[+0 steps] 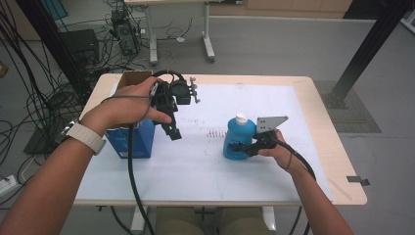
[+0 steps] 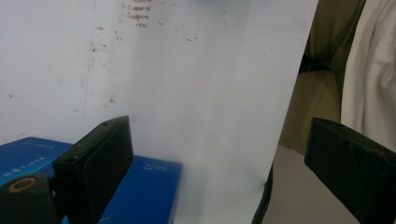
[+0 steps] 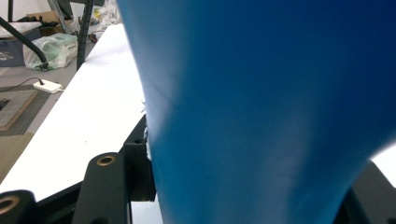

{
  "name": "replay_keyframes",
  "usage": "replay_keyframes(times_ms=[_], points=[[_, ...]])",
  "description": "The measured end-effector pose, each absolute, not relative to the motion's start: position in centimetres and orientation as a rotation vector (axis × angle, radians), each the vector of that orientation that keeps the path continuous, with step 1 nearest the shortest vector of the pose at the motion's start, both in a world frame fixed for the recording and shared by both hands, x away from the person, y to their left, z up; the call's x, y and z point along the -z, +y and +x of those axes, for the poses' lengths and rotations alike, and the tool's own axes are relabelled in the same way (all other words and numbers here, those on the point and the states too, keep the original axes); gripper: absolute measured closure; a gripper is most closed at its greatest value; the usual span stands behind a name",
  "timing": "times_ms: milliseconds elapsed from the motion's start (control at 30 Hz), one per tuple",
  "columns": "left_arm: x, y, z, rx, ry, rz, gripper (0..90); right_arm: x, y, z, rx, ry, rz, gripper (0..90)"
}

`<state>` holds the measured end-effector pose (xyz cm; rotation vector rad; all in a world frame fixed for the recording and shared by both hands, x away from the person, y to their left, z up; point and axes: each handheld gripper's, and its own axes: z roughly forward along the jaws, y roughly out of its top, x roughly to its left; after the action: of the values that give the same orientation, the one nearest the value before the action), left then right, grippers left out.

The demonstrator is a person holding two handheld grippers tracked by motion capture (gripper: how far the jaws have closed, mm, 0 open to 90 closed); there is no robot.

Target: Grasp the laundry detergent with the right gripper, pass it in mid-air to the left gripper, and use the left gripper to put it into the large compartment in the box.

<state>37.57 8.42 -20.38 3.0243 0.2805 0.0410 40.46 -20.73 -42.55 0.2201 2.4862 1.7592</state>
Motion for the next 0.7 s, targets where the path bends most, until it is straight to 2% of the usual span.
replay_keyframes(times_ms=[700], points=[[20.36,8.35,37.57,-0.037,0.278,3.023,8.8,42.55,-20.75,40.60,-1.762,2.495,0.209,40.7]])
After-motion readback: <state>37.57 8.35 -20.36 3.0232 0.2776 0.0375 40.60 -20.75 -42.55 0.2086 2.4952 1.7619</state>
